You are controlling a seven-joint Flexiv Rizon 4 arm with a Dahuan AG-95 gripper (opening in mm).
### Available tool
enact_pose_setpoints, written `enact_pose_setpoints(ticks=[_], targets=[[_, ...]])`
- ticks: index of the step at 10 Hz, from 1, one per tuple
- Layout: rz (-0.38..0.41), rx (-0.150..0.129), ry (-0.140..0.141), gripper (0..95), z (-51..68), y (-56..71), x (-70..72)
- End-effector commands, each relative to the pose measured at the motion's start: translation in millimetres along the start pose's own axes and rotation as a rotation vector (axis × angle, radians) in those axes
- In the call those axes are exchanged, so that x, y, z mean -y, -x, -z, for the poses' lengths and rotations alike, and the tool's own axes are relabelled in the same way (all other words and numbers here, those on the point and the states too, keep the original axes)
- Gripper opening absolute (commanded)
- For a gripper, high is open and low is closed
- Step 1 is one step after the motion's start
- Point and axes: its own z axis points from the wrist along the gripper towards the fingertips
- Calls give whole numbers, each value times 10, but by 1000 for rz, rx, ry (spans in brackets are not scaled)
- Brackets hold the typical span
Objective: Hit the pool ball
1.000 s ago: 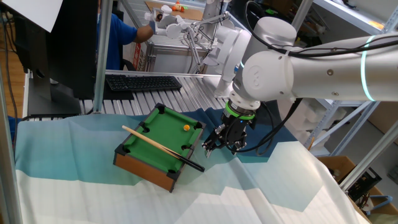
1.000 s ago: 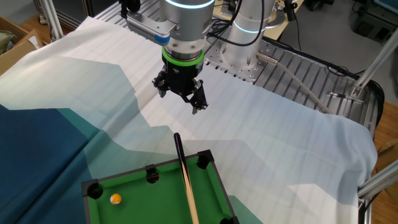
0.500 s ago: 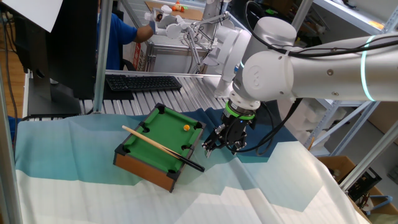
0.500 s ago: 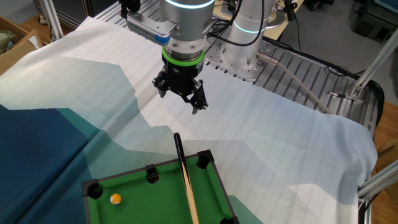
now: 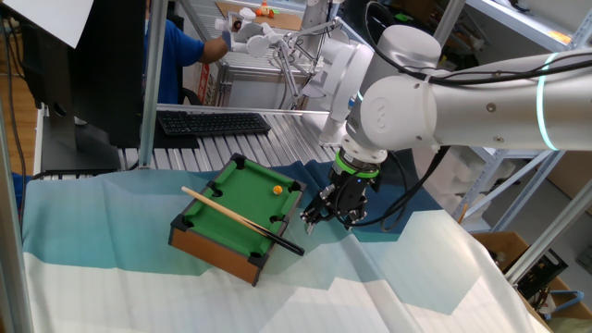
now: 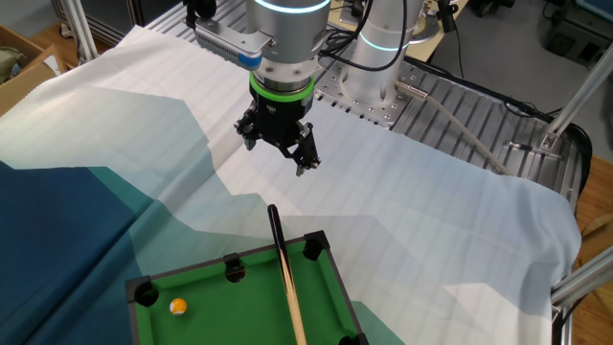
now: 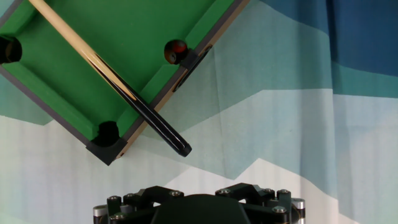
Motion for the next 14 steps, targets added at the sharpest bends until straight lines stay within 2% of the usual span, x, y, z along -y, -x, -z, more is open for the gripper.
enact_pose_setpoints(ticks=[1,14], targets=[[-223,34,32,0,-1,-1,1],[-202,34,33,0,-6,2,-3]])
